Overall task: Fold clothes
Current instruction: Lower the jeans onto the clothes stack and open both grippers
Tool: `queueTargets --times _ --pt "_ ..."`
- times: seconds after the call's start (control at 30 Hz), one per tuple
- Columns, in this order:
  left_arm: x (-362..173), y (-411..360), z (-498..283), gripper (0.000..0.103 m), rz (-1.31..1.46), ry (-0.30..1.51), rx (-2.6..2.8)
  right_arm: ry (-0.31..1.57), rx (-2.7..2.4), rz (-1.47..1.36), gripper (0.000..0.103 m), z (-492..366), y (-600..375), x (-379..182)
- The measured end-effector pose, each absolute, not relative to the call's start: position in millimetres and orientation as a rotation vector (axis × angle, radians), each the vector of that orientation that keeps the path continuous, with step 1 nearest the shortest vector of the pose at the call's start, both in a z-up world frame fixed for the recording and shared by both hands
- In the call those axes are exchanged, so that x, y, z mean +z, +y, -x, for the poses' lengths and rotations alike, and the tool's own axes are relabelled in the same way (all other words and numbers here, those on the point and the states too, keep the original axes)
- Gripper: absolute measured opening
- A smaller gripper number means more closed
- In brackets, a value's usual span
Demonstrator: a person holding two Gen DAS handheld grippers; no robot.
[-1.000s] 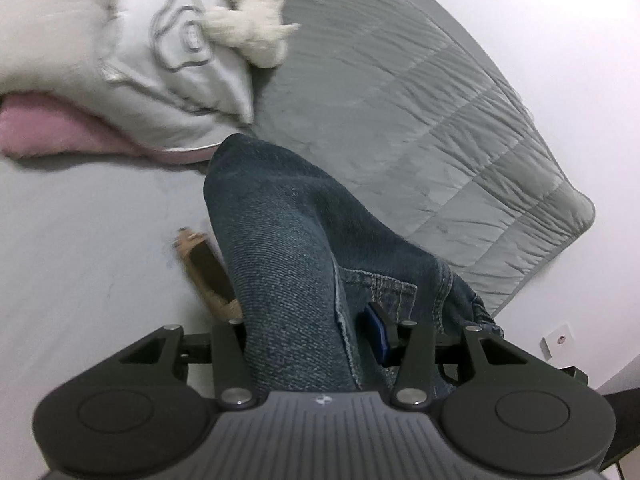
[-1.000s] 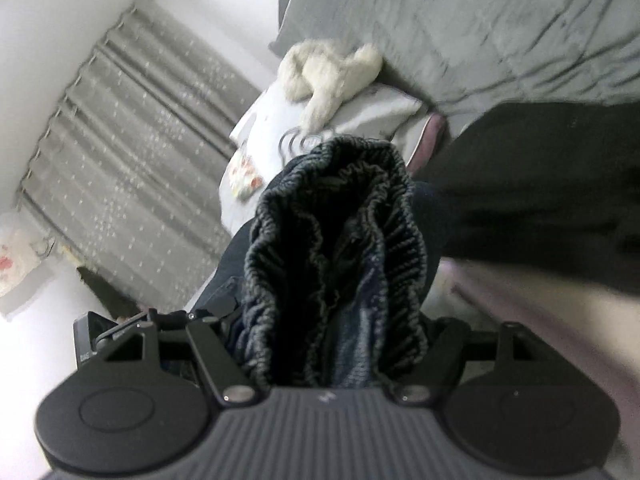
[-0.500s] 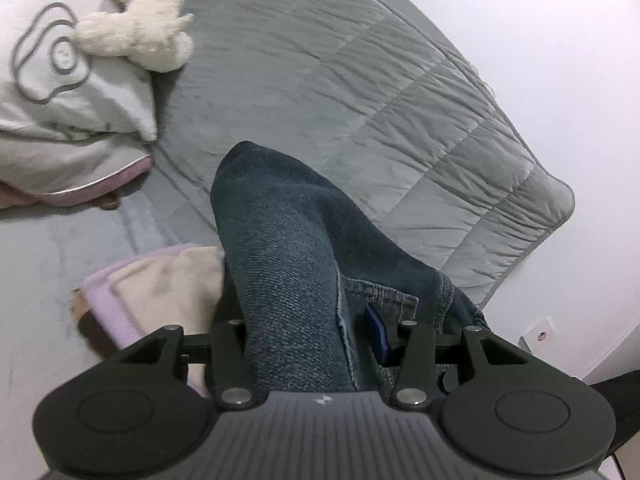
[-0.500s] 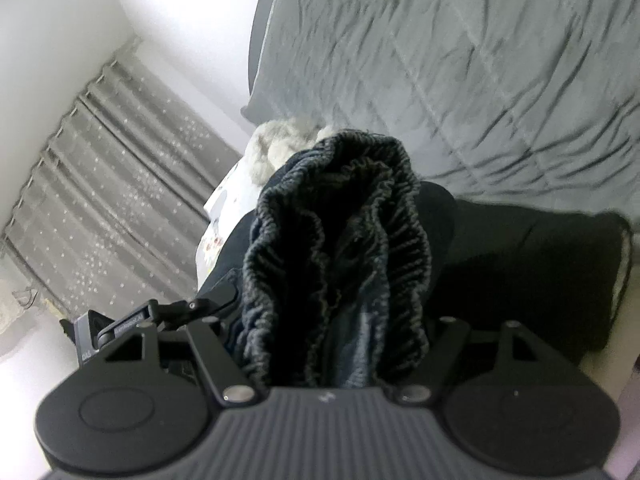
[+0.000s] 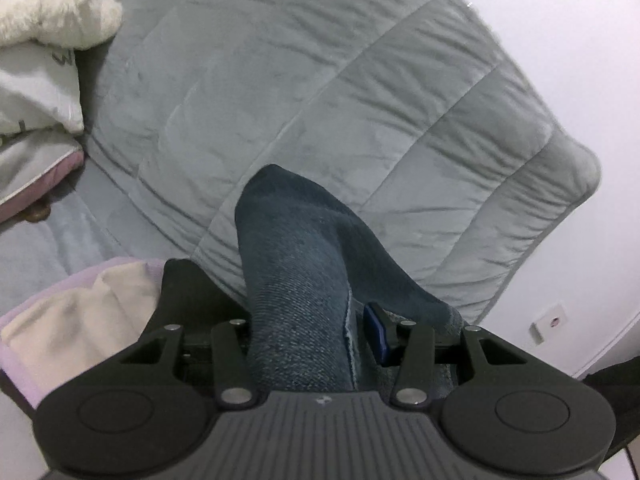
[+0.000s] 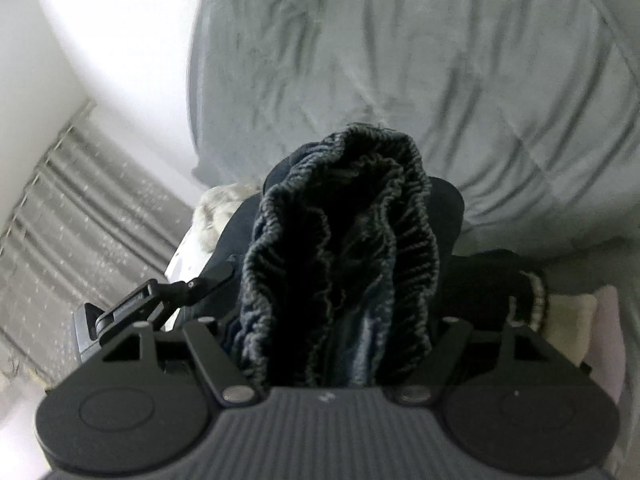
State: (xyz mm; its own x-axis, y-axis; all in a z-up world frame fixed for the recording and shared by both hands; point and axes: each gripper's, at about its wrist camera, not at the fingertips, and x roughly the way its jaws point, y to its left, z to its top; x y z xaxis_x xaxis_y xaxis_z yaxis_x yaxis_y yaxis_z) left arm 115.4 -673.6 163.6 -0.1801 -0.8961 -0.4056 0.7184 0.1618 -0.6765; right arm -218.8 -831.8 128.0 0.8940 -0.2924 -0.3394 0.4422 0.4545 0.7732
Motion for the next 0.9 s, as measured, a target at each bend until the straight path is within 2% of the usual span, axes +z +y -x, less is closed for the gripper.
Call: queueTargets --times 0.2,0.47,0.6,0.67,0.8,0.9 --pt "119.0 -680.7 -130.5 0.043 0.263 1.011 -1.429 0.162 -0.474 -1.042 0.075 212.4 -842.9 84.4" --pt "74.4 -681.6 -134.1 0.047 0.294 0.955 -1.414 0.115 -0.501 -0.965 0.076 202.6 -840.5 44.6" --pt "87.0 -675.9 -129.6 0.049 0.279 0.929 -1.411 0.104 -0.497 -0.960 0.083 200.5 -837.9 44.2" --pt "99.8 -669.9 -126.0 0.049 0.254 0.917 -1.409 0.125 -0.491 -0.948 0.093 200.8 -834.9 50.4" --pt "116.9 -661.5 -123.3 0.049 0.223 0.897 -1.406 0.187 -0.521 -0.911 0.094 210.8 -831.5 67.7" --pt "128.3 -655.4 -120.7 0.050 0.183 0.866 -1.393 0.202 -0.545 -0.895 0.103 216.3 -825.3 72.5"
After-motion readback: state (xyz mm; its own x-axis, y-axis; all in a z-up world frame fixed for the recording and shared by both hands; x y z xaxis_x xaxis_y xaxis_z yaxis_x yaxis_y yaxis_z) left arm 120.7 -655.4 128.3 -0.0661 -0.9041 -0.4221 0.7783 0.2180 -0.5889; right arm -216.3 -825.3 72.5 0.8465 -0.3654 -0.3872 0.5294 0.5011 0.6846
